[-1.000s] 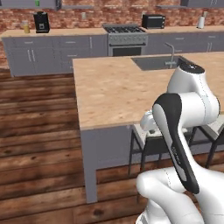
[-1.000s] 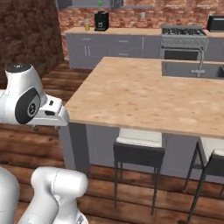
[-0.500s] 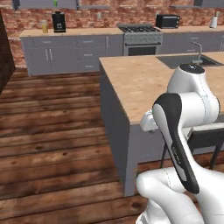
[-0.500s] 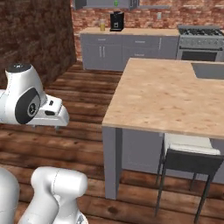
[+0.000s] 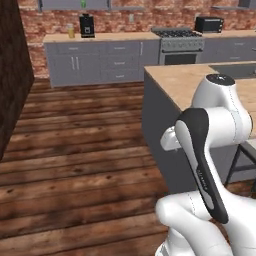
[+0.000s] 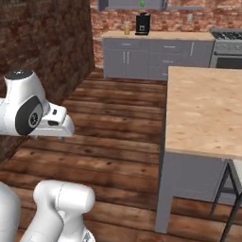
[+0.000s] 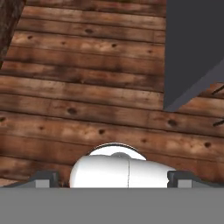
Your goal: There is a tray on the dining counter. Grab the cup, mug, and pitcher and place them on the tray. The pitcher may be placed next to the tray if it cannot fit the tray.
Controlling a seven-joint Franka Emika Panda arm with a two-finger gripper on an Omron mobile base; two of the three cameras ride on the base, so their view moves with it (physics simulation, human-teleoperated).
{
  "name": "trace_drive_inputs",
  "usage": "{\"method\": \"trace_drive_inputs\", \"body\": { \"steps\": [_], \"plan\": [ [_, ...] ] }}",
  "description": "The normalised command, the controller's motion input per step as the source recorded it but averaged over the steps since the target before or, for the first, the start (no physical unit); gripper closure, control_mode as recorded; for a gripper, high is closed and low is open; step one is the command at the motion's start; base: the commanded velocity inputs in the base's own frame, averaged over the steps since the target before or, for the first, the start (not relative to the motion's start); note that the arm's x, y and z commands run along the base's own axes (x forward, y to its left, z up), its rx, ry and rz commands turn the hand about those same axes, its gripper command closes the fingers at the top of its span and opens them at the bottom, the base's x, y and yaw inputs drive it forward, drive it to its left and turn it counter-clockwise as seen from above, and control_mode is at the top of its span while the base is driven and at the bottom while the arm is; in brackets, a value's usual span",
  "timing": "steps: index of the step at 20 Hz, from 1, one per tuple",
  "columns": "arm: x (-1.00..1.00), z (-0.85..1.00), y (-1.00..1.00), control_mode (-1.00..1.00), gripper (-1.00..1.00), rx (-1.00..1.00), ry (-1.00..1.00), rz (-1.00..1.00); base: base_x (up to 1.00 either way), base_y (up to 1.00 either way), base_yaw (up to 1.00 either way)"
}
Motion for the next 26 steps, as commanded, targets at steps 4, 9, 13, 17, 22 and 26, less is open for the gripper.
{"method": "trace_drive_inputs", "body": {
  "steps": [4, 9, 13, 17, 22, 26],
  "plan": [
    [0.00, 0.00, 0.00, 1.00, -1.00, 0.00, 0.00, 0.00, 1.00, 1.00, -0.07],
    [0.00, 0.00, 0.00, 1.00, -1.00, 0.00, 0.00, 0.00, 1.00, 1.00, -0.13],
    [0.00, 0.00, 0.00, 1.00, -1.00, 0.00, 0.00, 0.00, 1.00, 1.00, -0.01],
    [0.00, 0.00, 0.00, 1.00, -1.00, 0.00, 0.00, 0.00, 1.00, 0.73, 0.01],
    [0.00, 0.00, 0.00, 1.00, -1.00, 0.00, 0.00, 0.00, 1.00, 0.21, 0.08],
    [0.00, 0.00, 0.00, 1.00, -1.00, 0.00, 0.00, 0.00, 1.00, 0.00, 0.01]
  ]
}}
